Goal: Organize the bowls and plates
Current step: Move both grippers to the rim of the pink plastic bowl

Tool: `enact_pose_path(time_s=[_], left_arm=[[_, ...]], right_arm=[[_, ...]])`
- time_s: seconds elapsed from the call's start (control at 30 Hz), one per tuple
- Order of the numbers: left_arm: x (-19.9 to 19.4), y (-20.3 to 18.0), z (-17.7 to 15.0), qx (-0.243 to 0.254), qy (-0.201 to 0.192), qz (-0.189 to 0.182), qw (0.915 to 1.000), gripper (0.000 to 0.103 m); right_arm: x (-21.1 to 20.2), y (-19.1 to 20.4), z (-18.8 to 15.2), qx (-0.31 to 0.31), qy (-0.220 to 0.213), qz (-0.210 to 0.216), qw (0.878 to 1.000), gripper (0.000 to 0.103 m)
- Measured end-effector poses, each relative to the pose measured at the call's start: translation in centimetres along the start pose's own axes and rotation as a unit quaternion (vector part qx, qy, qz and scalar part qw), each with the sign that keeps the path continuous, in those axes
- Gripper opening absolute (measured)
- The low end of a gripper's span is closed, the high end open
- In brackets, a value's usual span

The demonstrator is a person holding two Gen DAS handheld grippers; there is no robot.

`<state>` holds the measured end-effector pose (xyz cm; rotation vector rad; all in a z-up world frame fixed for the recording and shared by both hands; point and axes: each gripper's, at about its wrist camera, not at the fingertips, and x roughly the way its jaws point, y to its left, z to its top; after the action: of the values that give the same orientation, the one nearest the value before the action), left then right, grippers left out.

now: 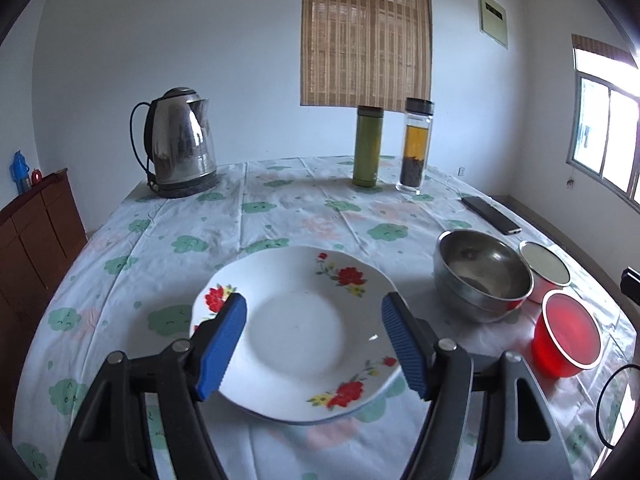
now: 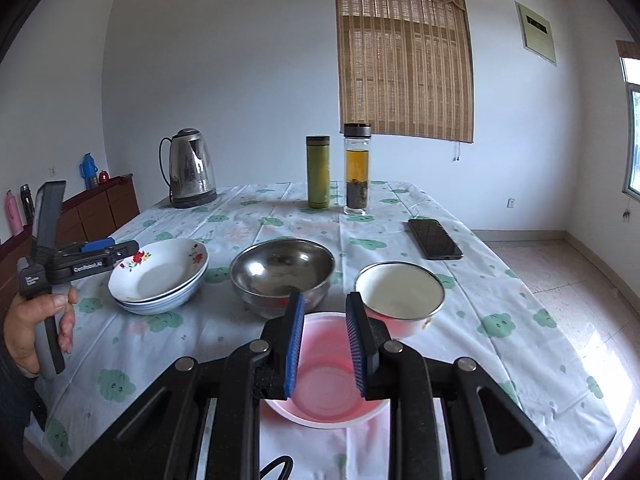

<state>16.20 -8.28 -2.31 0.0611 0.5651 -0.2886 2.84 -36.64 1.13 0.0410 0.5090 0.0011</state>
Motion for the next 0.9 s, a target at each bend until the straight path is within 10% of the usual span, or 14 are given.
enact_pose_path(time_s=[0.7,0.9], left_arm=[[0.3,-15.9,-1.6,0.075,0.058,-0.143,0.9852,0.069],[0.7,-17.1,-1.9,0.078,0.071,-0.169,0.9801,0.053]], right_arm=[[2.9,-4.4,-3.0,0.026,0.067,-0.020,0.997,0.023],[3.6,-4.8,-3.3,0.031,0.078,-0.011,0.996,0.023]])
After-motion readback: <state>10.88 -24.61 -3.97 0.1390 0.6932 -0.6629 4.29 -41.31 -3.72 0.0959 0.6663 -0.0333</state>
